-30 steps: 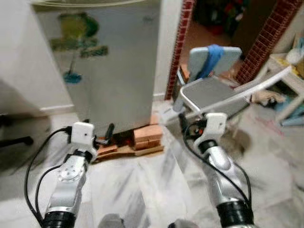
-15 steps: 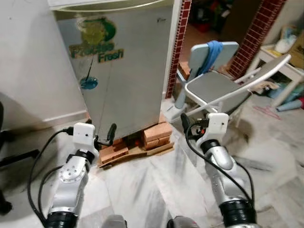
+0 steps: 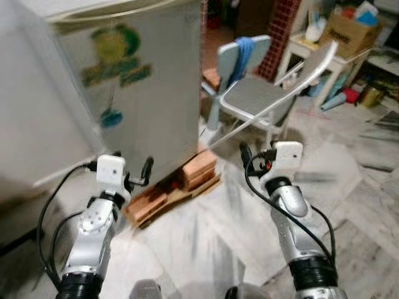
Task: Restocking fridge
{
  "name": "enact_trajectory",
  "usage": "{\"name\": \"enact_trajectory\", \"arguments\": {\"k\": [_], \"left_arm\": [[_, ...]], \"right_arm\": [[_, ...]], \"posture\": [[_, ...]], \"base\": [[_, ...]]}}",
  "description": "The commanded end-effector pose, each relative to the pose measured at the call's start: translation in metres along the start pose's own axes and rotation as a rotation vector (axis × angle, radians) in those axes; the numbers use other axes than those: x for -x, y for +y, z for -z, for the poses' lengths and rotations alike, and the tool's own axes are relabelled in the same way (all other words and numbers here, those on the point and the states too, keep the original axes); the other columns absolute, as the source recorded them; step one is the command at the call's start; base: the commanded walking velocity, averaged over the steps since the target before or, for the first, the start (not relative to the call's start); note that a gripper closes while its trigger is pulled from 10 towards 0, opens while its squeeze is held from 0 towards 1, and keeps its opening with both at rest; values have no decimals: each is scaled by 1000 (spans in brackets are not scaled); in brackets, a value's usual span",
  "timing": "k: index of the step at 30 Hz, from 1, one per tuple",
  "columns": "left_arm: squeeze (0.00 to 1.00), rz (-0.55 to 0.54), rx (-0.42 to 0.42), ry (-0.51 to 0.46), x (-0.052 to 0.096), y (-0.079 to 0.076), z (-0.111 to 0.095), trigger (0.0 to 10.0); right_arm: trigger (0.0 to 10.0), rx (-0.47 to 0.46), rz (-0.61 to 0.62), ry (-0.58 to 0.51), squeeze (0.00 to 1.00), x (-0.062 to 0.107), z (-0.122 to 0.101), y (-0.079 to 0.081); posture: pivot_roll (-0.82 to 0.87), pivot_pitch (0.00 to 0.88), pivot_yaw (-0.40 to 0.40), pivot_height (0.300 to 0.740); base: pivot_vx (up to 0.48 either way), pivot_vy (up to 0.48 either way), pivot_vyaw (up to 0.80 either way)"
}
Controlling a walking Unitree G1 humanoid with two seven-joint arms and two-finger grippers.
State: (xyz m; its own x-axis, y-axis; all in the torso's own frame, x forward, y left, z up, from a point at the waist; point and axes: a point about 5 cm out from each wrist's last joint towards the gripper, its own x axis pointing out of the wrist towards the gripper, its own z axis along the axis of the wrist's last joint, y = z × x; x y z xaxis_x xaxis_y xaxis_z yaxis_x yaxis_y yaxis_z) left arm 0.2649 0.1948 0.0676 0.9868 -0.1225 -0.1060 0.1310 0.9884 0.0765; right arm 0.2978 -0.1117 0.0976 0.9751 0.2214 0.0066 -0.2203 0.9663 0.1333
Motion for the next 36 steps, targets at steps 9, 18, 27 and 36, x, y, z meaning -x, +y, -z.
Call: {"name": "enact_trajectory", "arguments": {"k": [9,18,27,36], "left_arm": [[0,24,-6,-14,-2,-9,-3,10000],[0,19,-25,-3,4,-1,1,10000],[0,12,-12,1,9,0,3,10000],[0,80,-15,-29,13,-10,-2,10000]], "right_arm": [[10000,25,36,-1,0,3,-1,-16],[10000,40,38,28,0,10,5,-21],[10000,56,57,20,0,12,3,-23],[10000,46,59,41,0,18,8,-23]], "posture": [[68,25,-23,740],[72,32,-34,740],[64,39,-26,740],[77,48,-51,740]], "base": [[0,480,0],[0,480,-546],[0,480,0],[0,0,0]]}}
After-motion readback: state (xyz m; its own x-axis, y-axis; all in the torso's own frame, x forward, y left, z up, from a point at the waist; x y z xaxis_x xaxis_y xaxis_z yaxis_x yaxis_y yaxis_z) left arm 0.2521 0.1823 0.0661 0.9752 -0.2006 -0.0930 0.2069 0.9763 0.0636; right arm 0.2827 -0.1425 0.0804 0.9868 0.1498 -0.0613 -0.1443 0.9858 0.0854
